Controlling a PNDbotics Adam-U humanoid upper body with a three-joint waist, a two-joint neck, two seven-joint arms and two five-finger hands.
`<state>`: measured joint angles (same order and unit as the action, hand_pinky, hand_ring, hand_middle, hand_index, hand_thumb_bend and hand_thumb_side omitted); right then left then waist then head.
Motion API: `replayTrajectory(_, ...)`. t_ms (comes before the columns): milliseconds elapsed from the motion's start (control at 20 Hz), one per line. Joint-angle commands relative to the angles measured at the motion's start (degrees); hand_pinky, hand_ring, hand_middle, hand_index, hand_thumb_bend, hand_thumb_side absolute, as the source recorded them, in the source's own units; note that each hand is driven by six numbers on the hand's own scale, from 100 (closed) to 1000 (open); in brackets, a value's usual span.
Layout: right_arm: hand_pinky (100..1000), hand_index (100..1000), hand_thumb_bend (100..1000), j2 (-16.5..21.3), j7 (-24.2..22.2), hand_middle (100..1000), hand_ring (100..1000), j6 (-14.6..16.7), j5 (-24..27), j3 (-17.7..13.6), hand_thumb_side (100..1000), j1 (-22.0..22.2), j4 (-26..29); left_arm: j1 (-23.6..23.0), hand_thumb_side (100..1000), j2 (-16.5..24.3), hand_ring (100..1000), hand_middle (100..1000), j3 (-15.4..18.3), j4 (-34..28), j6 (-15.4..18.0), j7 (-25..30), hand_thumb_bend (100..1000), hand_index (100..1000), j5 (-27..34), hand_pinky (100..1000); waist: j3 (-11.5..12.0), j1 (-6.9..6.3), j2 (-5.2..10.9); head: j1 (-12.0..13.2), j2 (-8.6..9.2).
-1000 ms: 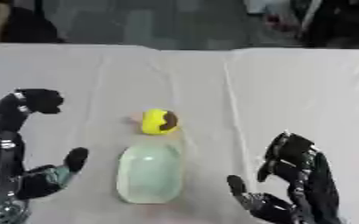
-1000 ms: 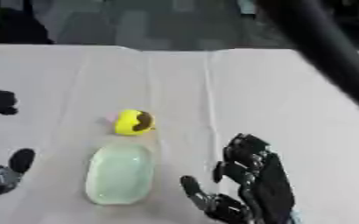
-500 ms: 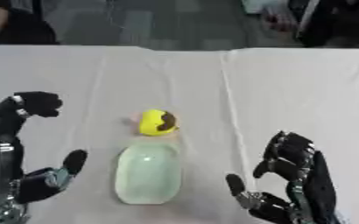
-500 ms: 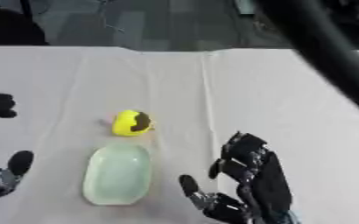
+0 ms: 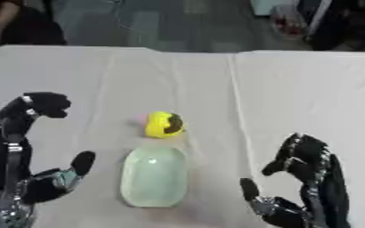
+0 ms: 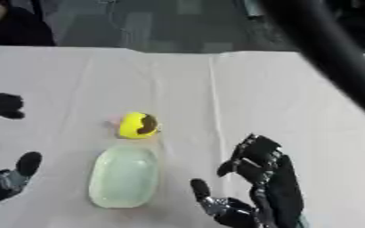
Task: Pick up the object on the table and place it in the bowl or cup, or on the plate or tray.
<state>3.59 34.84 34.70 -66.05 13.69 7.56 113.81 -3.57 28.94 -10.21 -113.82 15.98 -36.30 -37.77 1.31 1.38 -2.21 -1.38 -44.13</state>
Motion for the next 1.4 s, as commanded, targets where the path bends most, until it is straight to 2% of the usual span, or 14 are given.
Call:
replayTrajectory(50,357,422,395,0.55,17.13,286,332,17.27,3.24,-2.07,613,-0.62,0.78,-0.06,845,4.26,517,640,1.32,-0.78,-1.85,1.38,499,708,1.43,480,-0.03,-0.22,0.60,1.05,0.01)
replayTrajectory(300,355,420,393,1.19,17.13,285,332,17.27,3.88,-2.99,605,-0.53,0.78,-0.48,837,12.26,526,650,3.36,-0.78,-4.84,6.16,518,711,4.64,499,-0.12,-0.50,0.83,1.11,0.01)
replayTrajectory(400,356,417,392,1.30,17.13,284,332,17.27,3.63,-2.93,598,-0.49,0.78,-0.11,826,15.22,540,662,3.98,-0.78,-5.24,7.72,564,714,5.75,536,-0.21,-0.60,0.87,1.01,0.01)
replayTrajectory(850,357,413,393,1.81,17.13,282,332,17.27,2.30,-2.13,587,-0.42,0.78,5.28,800,27.39,564,682,4.41,-0.78,-6.72,17.85,607,709,10.50,567,-0.70,-1.18,0.93,1.87,0.01)
replayTrajectory(1250,358,409,396,2.64,17.13,280,331,17.27,2.43,-1.85,578,-0.51,0.78,13.17,811,32.55,590,697,2.48,-0.78,-8.07,27.53,590,706,12.90,598,-1.46,-1.65,1.08,4.73,0.01)
replayTrajectory(1400,360,402,410,3.00,17.13,275,329,17.27,2.15,-1.61,563,-0.81,0.78,15.90,802,33.59,600,699,1.86,-0.78,-8.34,30.57,588,705,13.79,610,-1.84,-1.86,1.11,6.86,0.01)
